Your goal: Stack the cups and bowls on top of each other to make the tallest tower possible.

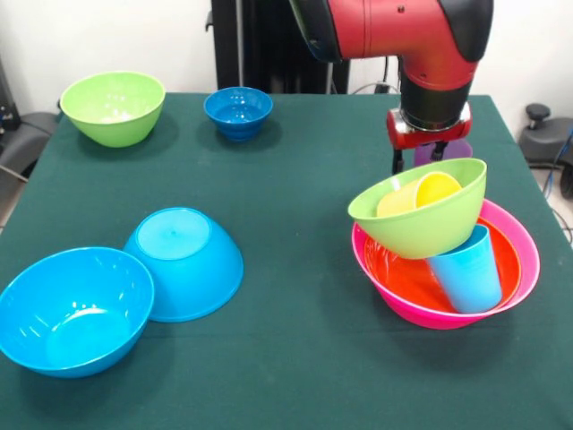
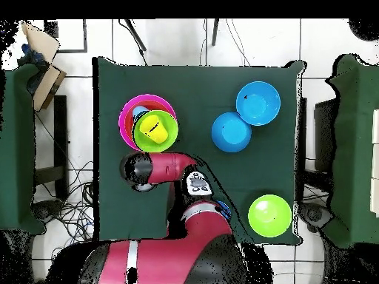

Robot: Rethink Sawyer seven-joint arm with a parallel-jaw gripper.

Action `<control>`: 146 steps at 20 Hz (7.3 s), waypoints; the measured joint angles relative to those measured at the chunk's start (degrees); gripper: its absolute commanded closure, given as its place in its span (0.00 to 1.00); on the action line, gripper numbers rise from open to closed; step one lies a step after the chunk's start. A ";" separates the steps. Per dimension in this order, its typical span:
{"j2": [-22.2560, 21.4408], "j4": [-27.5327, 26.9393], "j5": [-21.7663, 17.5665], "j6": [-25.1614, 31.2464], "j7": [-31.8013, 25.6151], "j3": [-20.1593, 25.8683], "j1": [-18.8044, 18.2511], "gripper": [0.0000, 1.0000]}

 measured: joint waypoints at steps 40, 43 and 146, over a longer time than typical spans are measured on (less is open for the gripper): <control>-13.83 1.55 -0.98 3.21 0.99 -0.21 -6.64 1.00; -14.56 1.54 -2.09 3.23 0.99 -0.17 -7.53 1.00; -5.49 -22.59 -5.87 16.14 0.99 4.16 -8.61 1.00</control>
